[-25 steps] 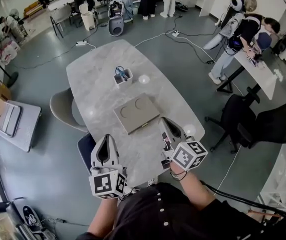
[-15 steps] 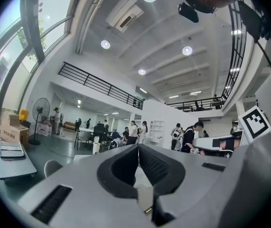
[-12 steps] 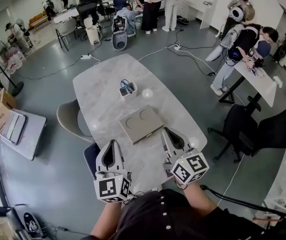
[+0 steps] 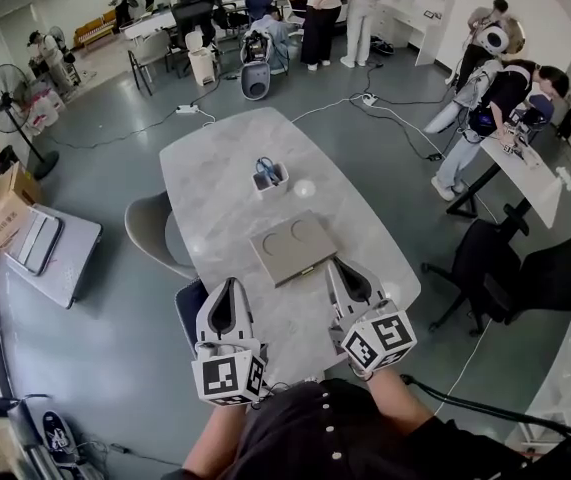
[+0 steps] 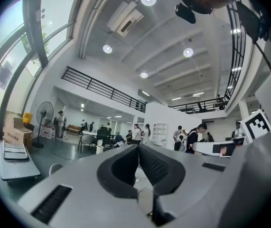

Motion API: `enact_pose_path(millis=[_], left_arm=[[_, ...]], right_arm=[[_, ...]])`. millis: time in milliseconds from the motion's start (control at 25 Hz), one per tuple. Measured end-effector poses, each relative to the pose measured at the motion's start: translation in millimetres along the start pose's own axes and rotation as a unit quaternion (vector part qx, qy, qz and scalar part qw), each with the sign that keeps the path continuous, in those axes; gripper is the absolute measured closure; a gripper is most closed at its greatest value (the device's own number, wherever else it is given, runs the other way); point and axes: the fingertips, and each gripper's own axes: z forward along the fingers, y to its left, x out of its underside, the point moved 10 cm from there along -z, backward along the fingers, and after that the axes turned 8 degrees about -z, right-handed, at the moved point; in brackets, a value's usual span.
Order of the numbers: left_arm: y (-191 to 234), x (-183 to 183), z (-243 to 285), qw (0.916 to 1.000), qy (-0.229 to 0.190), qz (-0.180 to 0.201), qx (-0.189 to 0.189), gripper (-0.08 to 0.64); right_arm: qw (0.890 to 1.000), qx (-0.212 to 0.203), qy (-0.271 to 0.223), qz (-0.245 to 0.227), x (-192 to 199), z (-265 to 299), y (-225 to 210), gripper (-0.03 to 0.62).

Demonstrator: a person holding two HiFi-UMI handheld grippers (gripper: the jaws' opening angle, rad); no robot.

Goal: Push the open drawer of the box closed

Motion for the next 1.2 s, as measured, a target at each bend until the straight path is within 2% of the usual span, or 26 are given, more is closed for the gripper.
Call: enact_pose_path(millis=[440,1200], left_arm=[[-4,4,-4,1.0,0.003,0.008,0.001,0.543],[-6,4,-4,0.9999,0.005,0.011,-0.002,0.543]], right_arm=[[1.0,-0.006,0.01,-0.01,7,0,-1,0.595],[1.0,-0.008,0.01,0.001,10,3,-2,0.595]])
